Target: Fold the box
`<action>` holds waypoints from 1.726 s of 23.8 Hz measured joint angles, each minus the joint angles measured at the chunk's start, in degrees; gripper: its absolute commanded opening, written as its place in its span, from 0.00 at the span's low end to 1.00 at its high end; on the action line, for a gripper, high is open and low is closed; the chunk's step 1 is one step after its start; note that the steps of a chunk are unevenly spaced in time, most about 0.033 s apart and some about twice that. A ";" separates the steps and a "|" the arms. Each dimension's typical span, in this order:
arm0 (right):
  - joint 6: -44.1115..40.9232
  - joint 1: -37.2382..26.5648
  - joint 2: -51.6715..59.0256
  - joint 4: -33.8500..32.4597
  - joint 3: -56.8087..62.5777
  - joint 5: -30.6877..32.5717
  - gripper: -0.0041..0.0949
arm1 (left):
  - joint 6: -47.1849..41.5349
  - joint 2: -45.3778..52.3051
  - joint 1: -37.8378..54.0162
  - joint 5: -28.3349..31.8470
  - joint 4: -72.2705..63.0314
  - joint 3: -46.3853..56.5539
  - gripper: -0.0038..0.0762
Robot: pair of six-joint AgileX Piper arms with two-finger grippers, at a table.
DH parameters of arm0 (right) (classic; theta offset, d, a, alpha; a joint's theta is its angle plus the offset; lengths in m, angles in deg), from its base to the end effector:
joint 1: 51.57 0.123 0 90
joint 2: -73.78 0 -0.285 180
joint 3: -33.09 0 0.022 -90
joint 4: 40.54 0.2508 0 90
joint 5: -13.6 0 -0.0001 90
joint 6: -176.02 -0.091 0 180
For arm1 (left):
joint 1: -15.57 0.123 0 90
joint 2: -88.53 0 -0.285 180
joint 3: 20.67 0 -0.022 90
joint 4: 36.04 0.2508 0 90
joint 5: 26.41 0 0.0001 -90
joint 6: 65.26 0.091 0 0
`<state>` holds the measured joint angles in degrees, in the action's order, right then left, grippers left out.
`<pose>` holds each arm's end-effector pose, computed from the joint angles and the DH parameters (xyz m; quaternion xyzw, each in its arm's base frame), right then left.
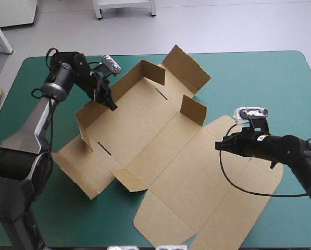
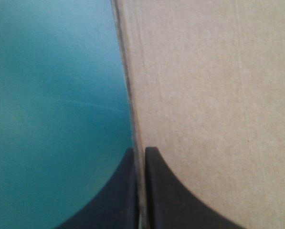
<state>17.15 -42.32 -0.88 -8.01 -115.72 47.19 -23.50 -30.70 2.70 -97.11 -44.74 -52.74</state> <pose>0.2257 0.0642 0.2889 -0.0766 0.9123 0.1906 0.3544 0.4092 -0.1068 0.3228 0.4394 0.8744 -0.0249 0.2041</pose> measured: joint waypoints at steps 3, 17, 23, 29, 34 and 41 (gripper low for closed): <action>0.00 0.00 -0.05 0.00 0.00 0.00 0.02 | -0.65 1.36 -3.42 -0.07 3.97 -0.06 0.04; 0.00 0.00 -0.05 0.00 0.00 1.01 0.03 | 0.71 6.04 -7.33 3.52 10.79 -0.06 0.04; -0.12 0.00 1.72 0.00 -0.07 1.44 0.03 | 1.11 10.70 -12.72 4.75 10.27 1.31 0.04; -1.54 0.00 4.41 0.00 -0.32 2.96 0.03 | 2.61 19.93 -13.06 19.38 13.60 20.70 0.04; -1.93 0.00 4.41 0.00 -0.32 2.96 0.03 | 2.61 22.17 -13.32 29.37 16.61 28.99 0.04; -1.95 0.00 4.41 0.00 -0.34 1.88 0.04 | 1.09 22.22 -15.65 34.57 22.72 31.03 0.04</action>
<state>15.20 -42.32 3.53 -8.01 -116.06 49.07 -22.41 -8.48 -12.95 -62.54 -22.02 -21.71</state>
